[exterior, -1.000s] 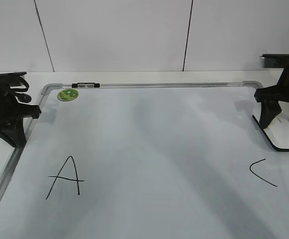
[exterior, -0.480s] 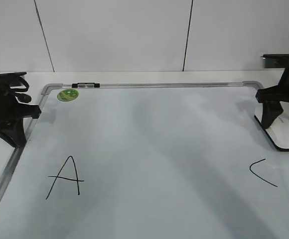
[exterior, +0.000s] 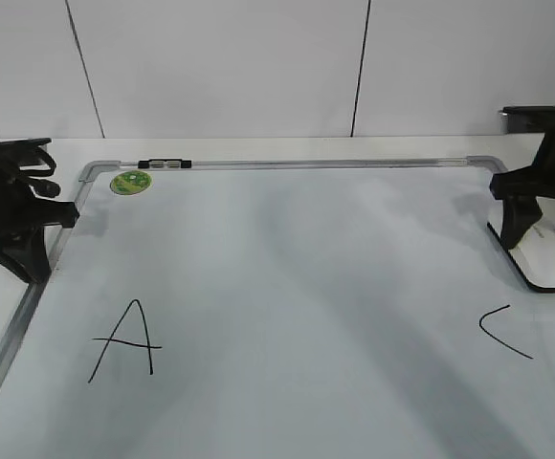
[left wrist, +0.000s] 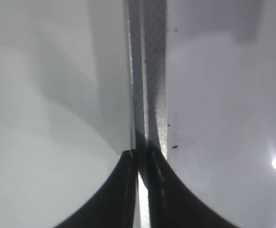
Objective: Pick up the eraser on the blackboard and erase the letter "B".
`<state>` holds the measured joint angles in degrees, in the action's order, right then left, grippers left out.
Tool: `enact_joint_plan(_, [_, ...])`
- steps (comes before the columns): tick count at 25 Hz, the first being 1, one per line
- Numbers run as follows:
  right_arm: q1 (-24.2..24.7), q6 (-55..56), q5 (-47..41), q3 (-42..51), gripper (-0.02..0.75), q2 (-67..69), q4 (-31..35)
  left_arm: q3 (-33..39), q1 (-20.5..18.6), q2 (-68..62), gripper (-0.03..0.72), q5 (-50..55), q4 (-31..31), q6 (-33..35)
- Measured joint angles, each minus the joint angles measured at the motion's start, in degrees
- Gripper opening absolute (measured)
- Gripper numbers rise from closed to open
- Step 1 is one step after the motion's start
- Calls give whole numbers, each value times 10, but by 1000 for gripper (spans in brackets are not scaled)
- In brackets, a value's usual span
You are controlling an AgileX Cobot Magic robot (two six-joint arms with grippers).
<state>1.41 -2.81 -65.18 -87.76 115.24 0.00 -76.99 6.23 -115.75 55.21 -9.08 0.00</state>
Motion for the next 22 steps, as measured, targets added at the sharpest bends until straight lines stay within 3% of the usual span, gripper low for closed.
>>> enact_joint_plan(6, [0,0,0,-1,554,1,0,0,0,0,35,0,0,0])
enact_joint_plan(11, [0,0,-1,-2,622,1,7,0,0,0,35,0,0,0])
enact_joint_plan(15, [0,0,-16,-10,632,2,9,0,0,0,35,0,0,0])
enact_joint_plan(22, [0,0,-45,-118,613,2,21,0,0,0,35,1,0,0])
